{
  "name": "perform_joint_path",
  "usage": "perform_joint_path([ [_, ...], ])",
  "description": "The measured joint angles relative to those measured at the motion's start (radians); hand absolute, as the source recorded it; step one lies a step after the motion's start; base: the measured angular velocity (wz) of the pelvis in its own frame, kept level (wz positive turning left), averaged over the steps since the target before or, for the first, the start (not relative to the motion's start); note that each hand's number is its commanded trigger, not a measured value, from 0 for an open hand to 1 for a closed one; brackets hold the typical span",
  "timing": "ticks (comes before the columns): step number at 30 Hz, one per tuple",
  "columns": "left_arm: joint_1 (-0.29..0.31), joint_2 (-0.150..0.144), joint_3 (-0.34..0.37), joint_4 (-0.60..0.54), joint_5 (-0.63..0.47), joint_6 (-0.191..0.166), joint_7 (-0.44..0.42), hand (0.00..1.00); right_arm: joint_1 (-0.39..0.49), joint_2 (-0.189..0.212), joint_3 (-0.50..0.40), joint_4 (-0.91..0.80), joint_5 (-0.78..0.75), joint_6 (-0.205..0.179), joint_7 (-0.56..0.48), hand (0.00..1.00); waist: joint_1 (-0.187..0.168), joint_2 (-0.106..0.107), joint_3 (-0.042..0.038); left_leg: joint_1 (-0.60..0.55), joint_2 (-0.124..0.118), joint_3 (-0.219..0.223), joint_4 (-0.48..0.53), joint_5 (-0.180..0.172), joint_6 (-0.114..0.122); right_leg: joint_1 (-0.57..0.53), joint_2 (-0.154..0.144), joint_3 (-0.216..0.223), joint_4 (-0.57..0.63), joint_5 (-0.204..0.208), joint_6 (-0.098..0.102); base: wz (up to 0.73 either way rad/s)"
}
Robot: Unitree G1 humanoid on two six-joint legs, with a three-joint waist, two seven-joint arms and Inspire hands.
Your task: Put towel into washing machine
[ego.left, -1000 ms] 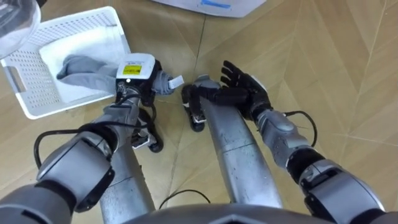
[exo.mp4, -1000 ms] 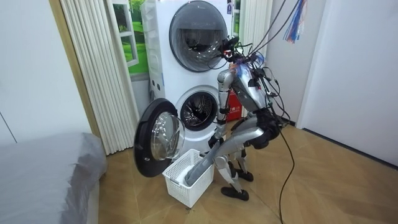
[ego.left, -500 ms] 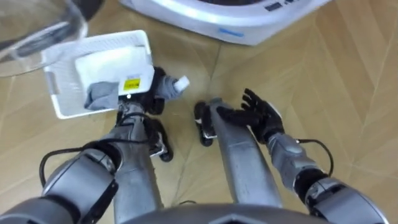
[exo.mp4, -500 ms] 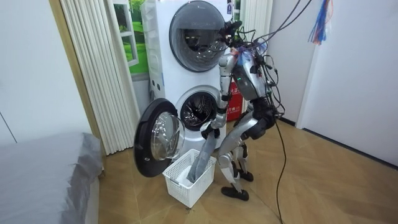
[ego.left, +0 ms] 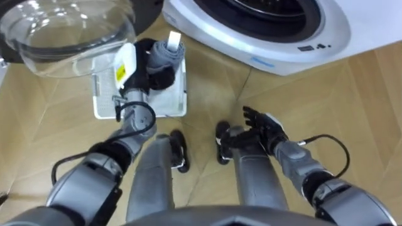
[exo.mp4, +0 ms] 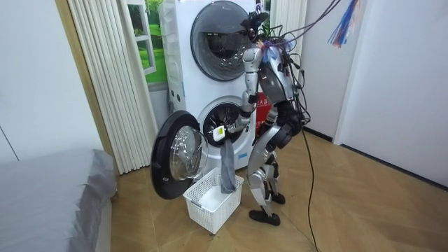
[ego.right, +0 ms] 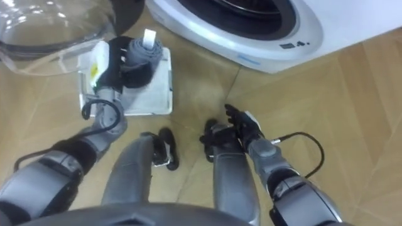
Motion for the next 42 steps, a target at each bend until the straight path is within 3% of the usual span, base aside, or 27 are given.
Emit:
perform_joint_path([
  [5,0.068,-0.005,-0.075,-0.062,-0.324,-0.001,-0.272,1.00,-0.007,0.015,-0.003,-0.017,-0.044,0.006,0.023,0.00,0.019,-0.003,-0.0073,0.056,-0.009,-0.002,-0.040,0.017,-0.001,0.057,-0.005,-0.006,-0.038,0.006,0.002,0.06],
  [8,0.073,-0.002,-0.088,-0.075,-0.446,0.000,-0.377,1.00,-0.004,0.012,-0.003,-0.043,-0.053,0.016,0.035,0.00,0.017,-0.005,-0.0090,0.058,-0.013,-0.013,-0.044,0.019,-0.001,0.064,-0.007,-0.012,-0.043,0.009,0.004,0.06],
  [11,0.098,0.006,-0.090,-0.137,-0.574,0.003,-0.494,1.00,0.005,0.015,-0.003,-0.046,-0.053,0.022,0.044,0.00,0.022,-0.005,-0.0169,0.057,-0.013,-0.019,-0.042,0.021,0.001,0.072,-0.009,-0.022,-0.050,0.013,0.007,0.07],
  [14,0.119,0.005,-0.097,-0.140,-0.641,0.012,-0.614,1.00,0.015,0.025,-0.004,-0.047,-0.059,0.022,0.054,0.00,0.030,-0.002,-0.0330,0.063,-0.011,-0.021,-0.049,0.022,0.003,0.082,-0.004,-0.023,-0.067,0.022,0.009,-0.02],
  [16,0.143,0.006,-0.110,-0.153,-0.665,0.019,-0.673,1.00,0.021,0.025,-0.005,-0.047,-0.060,0.023,0.055,0.00,0.035,0.000,-0.0355,0.069,-0.004,-0.022,-0.055,0.023,0.004,0.094,0.004,-0.024,-0.088,0.034,0.008,-0.09],
  [20,0.158,0.028,-0.132,-0.158,-0.683,0.054,-0.770,1.00,0.032,0.022,-0.009,-0.048,-0.065,0.024,0.078,0.00,0.039,0.004,-0.0377,0.069,0.005,-0.023,-0.064,0.028,0.004,0.103,0.016,-0.028,-0.121,0.055,0.008,-0.06],
  [27,0.169,0.065,-0.140,-0.206,-0.738,0.079,-0.833,1.00,0.031,0.017,-0.010,-0.051,-0.066,0.023,0.111,0.00,0.042,0.010,-0.0381,0.069,0.001,-0.023,-0.089,0.045,0.005,0.103,0.010,-0.033,-0.136,0.064,0.008,0.03],
  [29,0.169,0.066,-0.138,-0.227,-0.788,0.094,-0.860,1.00,0.028,0.005,-0.026,-0.051,-0.065,0.022,0.125,0.00,0.041,0.022,-0.0379,0.068,0.001,-0.022,-0.090,0.045,0.005,0.103,0.011,-0.033,-0.139,0.065,0.008,0.00],
  [30,0.169,0.066,-0.137,-0.232,-0.797,0.097,-0.864,1.00,0.029,0.004,-0.032,-0.051,-0.066,0.022,0.128,0.66,0.041,0.024,-0.0381,0.068,0.001,-0.022,-0.091,0.045,0.005,0.103,0.011,-0.033,-0.140,0.065,0.008,0.00],
  [31,0.168,0.066,-0.132,-0.240,-0.811,0.102,-0.882,1.00,0.030,0.000,-0.037,-0.051,-0.068,0.022,0.130,1.00,0.041,0.027,-0.0380,0.069,0.001,-0.022,-0.093,0.045,0.004,0.103,0.011,-0.033,-0.142,0.065,0.007,0.00],
  [37,0.166,0.067,-0.130,-0.275,-0.924,0.141,-0.928,1.00,0.036,-0.002,-0.040,-0.087,-0.066,0.042,0.131,1.00,0.036,0.028,-0.0380,0.069,0.003,-0.022,-0.100,0.046,0.002,0.103,0.016,-0.028,-0.150,0.065,0.006,0.00],
  [42,0.166,0.071,-0.129,-0.275,-1.038,0.153,-0.948,1.00,0.030,-0.007,-0.041,-0.093,-0.069,0.043,0.142,1.00,0.036,0.028,-0.0379,0.069,0.003,-0.021,-0.101,0.046,0.002,0.103,0.016,-0.027,-0.151,0.065,0.006,0.00],
])
